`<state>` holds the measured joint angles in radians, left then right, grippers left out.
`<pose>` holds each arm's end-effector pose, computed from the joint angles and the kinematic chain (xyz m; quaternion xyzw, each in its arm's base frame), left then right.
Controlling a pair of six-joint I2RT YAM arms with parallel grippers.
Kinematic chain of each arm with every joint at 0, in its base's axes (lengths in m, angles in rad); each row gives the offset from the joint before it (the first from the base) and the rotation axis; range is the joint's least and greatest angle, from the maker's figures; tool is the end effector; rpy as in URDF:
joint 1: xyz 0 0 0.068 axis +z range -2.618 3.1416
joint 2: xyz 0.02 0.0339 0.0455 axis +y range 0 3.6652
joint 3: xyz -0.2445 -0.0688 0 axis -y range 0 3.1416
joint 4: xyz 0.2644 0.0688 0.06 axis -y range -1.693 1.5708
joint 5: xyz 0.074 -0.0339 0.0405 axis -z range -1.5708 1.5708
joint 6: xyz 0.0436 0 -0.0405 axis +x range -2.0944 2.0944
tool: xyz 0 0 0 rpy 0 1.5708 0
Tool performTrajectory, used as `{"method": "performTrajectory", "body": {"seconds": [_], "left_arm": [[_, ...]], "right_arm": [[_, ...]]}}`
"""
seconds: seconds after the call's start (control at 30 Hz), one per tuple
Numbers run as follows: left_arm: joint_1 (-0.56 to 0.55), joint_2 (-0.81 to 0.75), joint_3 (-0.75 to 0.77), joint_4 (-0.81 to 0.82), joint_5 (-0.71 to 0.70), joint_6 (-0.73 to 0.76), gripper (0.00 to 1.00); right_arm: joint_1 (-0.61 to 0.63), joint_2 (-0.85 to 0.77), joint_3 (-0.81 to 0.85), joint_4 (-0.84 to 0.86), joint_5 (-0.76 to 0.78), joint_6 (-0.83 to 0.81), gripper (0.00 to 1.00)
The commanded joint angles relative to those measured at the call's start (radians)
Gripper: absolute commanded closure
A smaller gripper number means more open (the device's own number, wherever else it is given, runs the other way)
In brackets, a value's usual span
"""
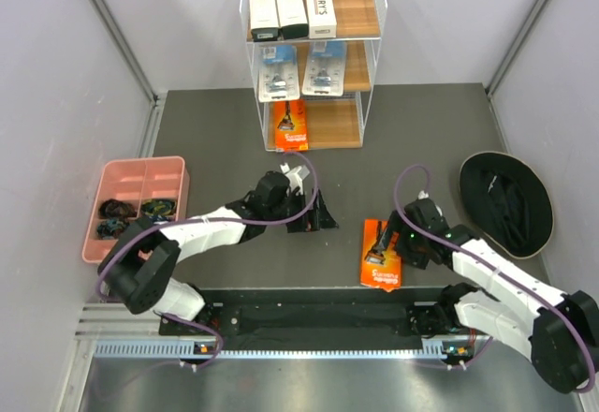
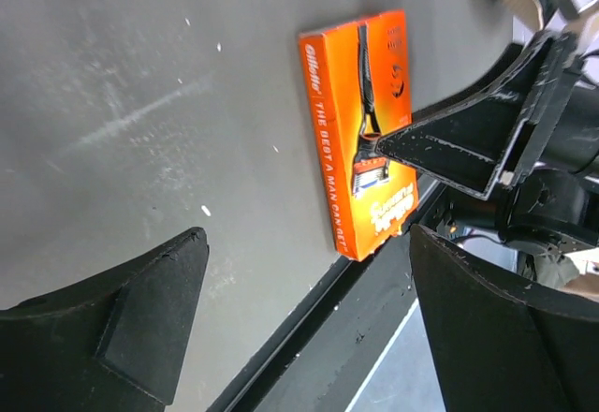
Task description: Place and organize the shaving razors onto the shelf
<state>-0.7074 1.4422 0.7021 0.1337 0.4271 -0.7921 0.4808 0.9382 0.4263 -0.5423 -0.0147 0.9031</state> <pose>0.2298 -0.2202 0.1572 0.0615 0.8692 -0.4462 0.2037 0.1712 0.0900 0.1312 0.2008 0.9457 0.1684 0.1921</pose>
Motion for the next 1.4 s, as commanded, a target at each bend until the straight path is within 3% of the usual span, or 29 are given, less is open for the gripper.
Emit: {"method": "performTrajectory", "body": {"seconds": [0.0,0.23,0.53,0.87,1.03,1.37], "left_arm": [[-0.029,0.041,0.004,0.102,0.018,-0.035,0.08],[-0.078,0.122,0.010,0.168,0.012,-0.073,0.10],[-0.118,0.190,0.004,0.221,0.010,-0.110,0.12],[-0.231,0.244,-0.010,0.245,0.027,-0.124,0.32],[-0.286,0.167,-0.038,0.262,-0.023,-0.170,0.34],[-0.377,-0.014,-0.042,0.143,-0.120,-0.200,0.34]], "right_arm": [[-0.010,0.031,-0.032,0.079,-0.062,-0.061,0.17],[0.011,0.047,-0.066,0.169,-0.137,-0.055,0.22],[0.162,0.126,-0.049,0.232,-0.120,-0.006,0.23],[0.309,0.185,-0.024,0.306,-0.103,0.080,0.27],[0.354,0.169,0.005,0.292,-0.117,0.100,0.27],[0.475,0.091,0.054,0.216,-0.157,0.164,0.28]]}}
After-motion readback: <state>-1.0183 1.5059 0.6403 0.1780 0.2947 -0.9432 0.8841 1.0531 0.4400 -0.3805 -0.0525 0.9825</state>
